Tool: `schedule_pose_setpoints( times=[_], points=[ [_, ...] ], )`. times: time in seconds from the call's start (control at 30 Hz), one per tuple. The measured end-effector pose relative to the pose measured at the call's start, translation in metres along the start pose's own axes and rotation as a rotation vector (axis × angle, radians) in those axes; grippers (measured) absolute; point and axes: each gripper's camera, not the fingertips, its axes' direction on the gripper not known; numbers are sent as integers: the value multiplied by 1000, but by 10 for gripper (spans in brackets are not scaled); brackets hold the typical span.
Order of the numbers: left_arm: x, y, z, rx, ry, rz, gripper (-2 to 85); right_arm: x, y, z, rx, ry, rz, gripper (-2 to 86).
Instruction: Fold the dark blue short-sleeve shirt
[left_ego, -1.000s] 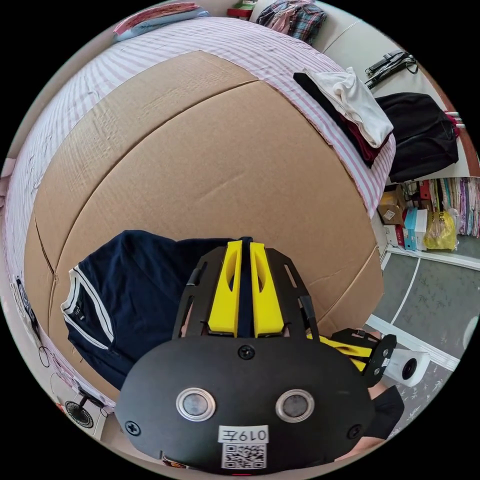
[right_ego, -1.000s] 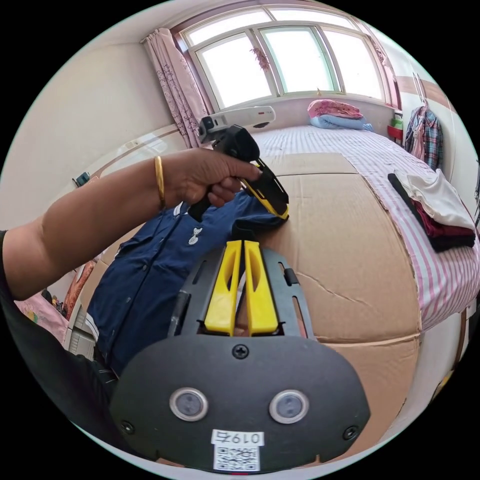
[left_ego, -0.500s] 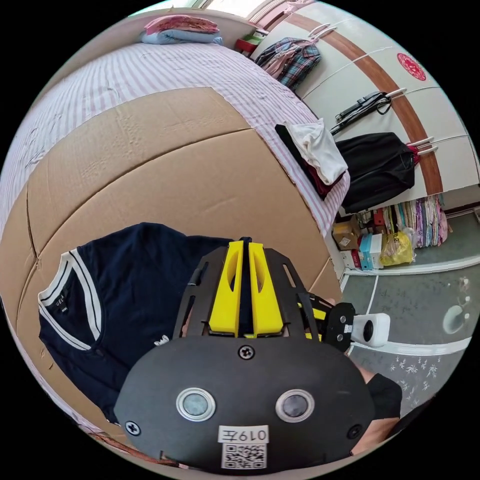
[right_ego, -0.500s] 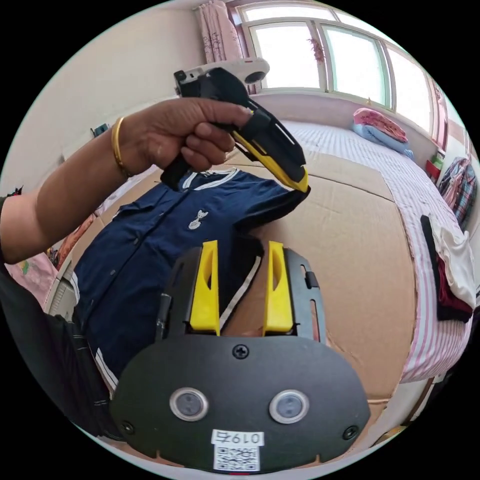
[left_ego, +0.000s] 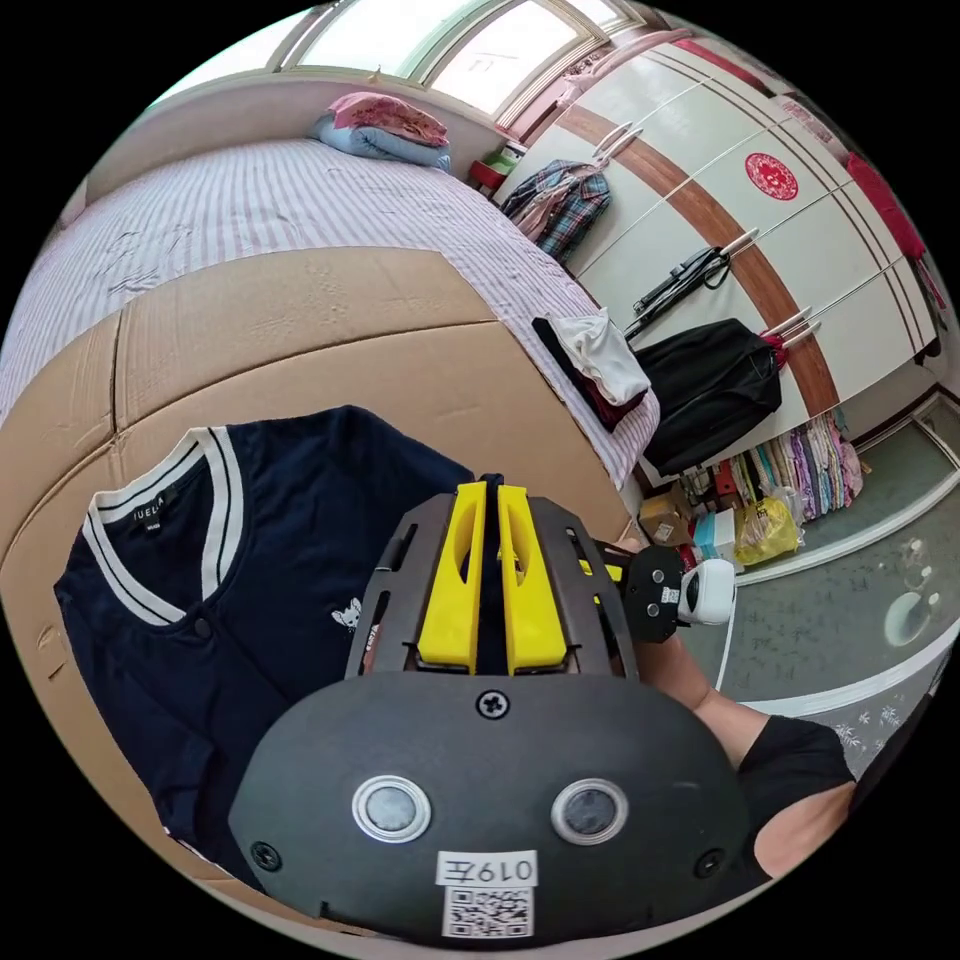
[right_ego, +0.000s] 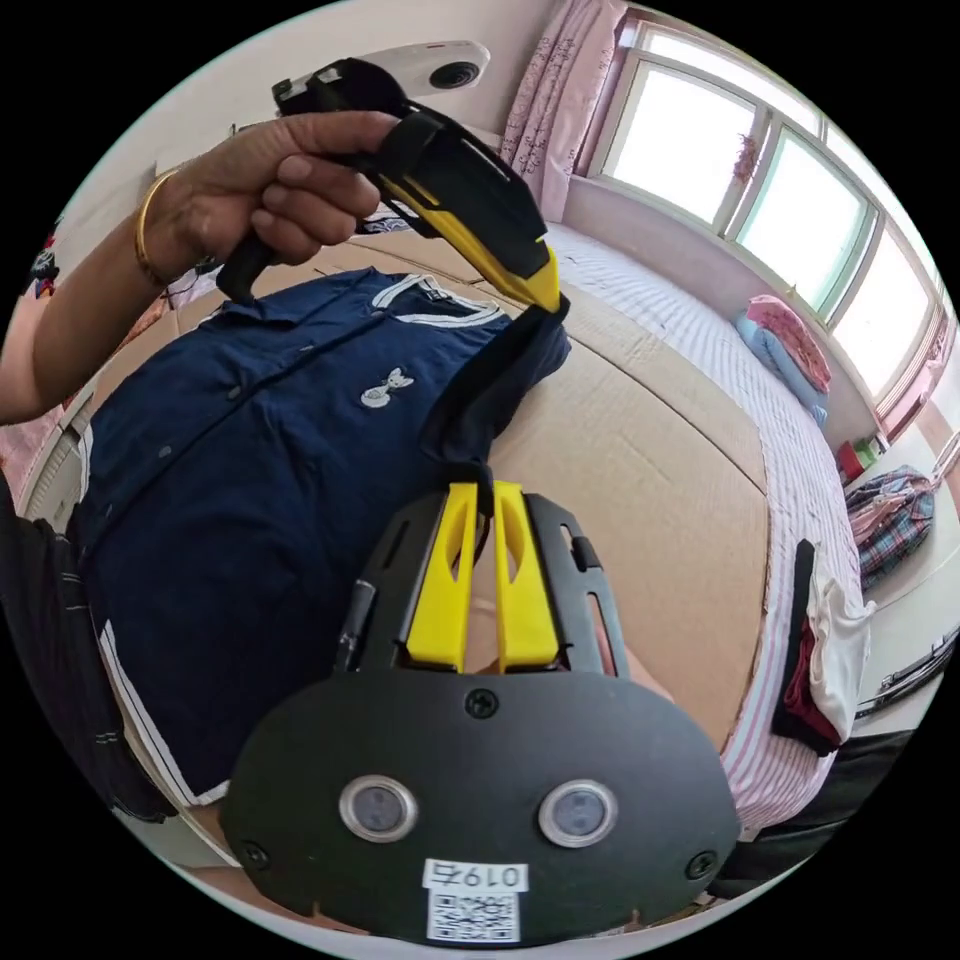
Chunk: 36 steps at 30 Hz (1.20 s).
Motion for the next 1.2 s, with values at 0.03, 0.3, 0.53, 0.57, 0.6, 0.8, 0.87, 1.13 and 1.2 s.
schedule_pose_setpoints(
  times=[0.03, 0.3, 0.53, 0.57, 0.6, 0.8, 0.87, 1.13, 1.2],
  points=[
    [-5, 6, -5, 9, -1, -11, 17, -6, 0, 1, 0, 12, -12, 26],
    [-88, 88, -43, 72, 59, -248, 15, -112, -4, 45, -46, 360, -209, 9],
    [-143, 122, -57, 40, 70, -347, 15, -155, -3, 72, -69, 441, -271, 7],
    [-150, 126, -59, 37, 87, -352, 15, -162, -3, 78, -74, 458, -284, 7],
    [-157, 130, -62, 33, 110, -360, 15, -169, -2, 83, -82, 479, -301, 7],
    [-182, 153, -84, 73, 152, -403, 15, -197, 2, 104, -85, 538, -346, 6],
    [-185, 160, -91, 87, 151, -406, 15, -202, 4, 110, -90, 544, -350, 6],
    [-186, 187, -110, 148, 105, -408, 15, -218, 14, 133, -90, 570, -362, 4],
    [-188, 193, -117, 171, 95, -405, 15, -222, 17, 139, -91, 581, -370, 3]
  ],
)
